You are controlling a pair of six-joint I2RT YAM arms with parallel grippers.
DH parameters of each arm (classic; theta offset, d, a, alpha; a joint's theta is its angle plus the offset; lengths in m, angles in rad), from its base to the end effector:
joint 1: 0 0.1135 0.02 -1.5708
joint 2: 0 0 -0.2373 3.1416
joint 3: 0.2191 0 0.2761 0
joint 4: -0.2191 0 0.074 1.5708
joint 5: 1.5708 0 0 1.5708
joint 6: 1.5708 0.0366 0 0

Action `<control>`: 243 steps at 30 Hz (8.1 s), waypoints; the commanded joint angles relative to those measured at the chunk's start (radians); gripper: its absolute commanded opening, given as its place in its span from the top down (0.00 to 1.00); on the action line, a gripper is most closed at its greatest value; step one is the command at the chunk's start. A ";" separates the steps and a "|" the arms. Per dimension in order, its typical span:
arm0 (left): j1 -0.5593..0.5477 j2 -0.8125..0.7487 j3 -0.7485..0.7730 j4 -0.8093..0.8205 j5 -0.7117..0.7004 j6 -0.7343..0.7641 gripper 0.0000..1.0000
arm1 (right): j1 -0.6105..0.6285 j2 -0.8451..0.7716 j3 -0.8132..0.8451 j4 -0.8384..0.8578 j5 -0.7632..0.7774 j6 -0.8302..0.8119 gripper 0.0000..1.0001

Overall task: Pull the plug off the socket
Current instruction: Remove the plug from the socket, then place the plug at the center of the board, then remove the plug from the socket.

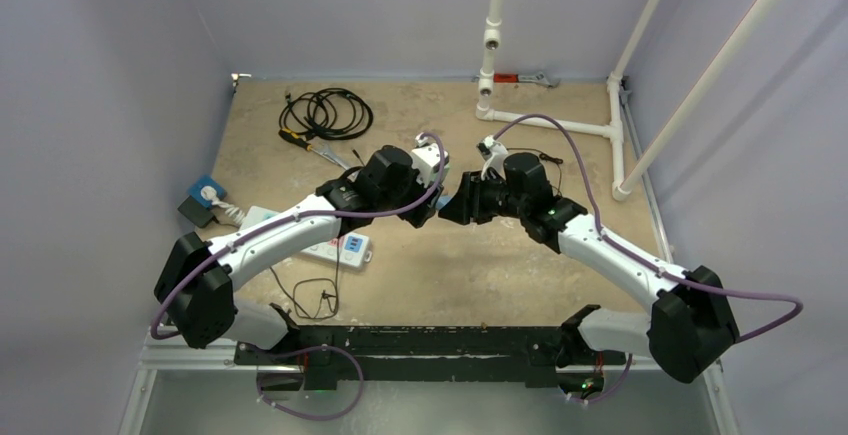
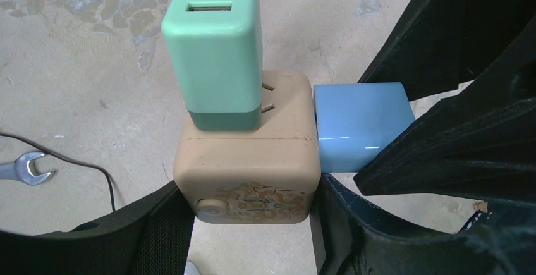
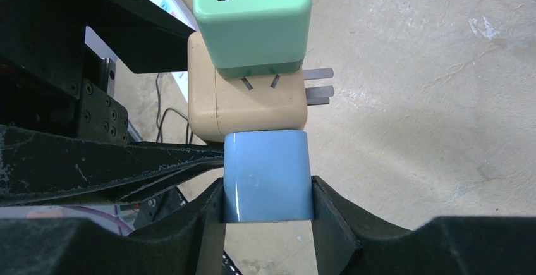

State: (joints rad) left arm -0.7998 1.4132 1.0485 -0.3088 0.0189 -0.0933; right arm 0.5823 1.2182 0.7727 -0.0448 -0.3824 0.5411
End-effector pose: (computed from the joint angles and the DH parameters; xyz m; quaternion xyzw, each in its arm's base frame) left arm 0.2381 -0.2460 0.2388 0.3155 0.8439 -0.1950 0.3875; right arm 0.2450 0.1777 0.2234 -0.1151 0.8398 0.4069 0.3406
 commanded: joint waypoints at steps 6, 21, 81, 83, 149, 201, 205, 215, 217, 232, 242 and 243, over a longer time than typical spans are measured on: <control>-0.014 -0.007 -0.003 0.025 0.045 0.035 1.00 | 0.005 -0.073 0.036 0.153 -0.085 -0.094 1.00; -0.013 -0.040 -0.011 0.022 0.052 0.074 1.00 | 0.005 -0.117 0.045 0.039 -0.222 -0.281 1.00; 0.015 -0.066 -0.039 0.047 -0.113 0.021 1.00 | 0.005 -0.101 0.006 0.167 -0.148 -0.147 1.00; 0.015 -0.070 -0.049 0.058 -0.121 0.015 1.00 | 0.005 -0.081 0.017 0.163 -0.111 -0.093 1.00; 0.093 -0.273 -0.116 0.164 0.203 0.011 1.00 | -0.227 -0.202 -0.195 0.028 0.633 0.064 1.00; 0.020 -0.245 -0.129 0.186 0.450 0.063 1.00 | -0.363 -0.084 -0.173 0.092 0.492 0.077 0.15; 0.020 -0.245 -0.128 0.187 0.510 0.069 1.00 | -0.364 -0.227 -0.191 0.187 0.251 0.014 0.10; 0.021 -0.187 -0.102 0.158 0.646 0.074 1.00 | -0.363 -0.321 -0.189 0.511 -0.504 0.046 0.07; 0.020 -0.178 -0.098 0.152 0.651 0.074 1.00 | -0.362 -0.310 -0.168 0.461 -0.537 0.018 0.07; 0.021 -0.149 -0.094 0.169 0.770 0.056 1.00 | -0.280 -0.229 -0.207 0.629 -0.704 0.049 0.08; 0.019 -0.150 -0.099 0.181 0.782 0.049 1.00 | -0.217 -0.180 -0.183 0.577 -0.703 -0.021 0.38; 0.019 -0.149 -0.099 0.181 0.780 0.049 1.00 | -0.217 -0.182 -0.182 0.579 -0.700 -0.021 0.46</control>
State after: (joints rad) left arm -0.7750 1.2747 0.9180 -0.1951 0.7586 -0.0410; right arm 0.3565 1.0477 0.5407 0.5232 -1.0676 0.5495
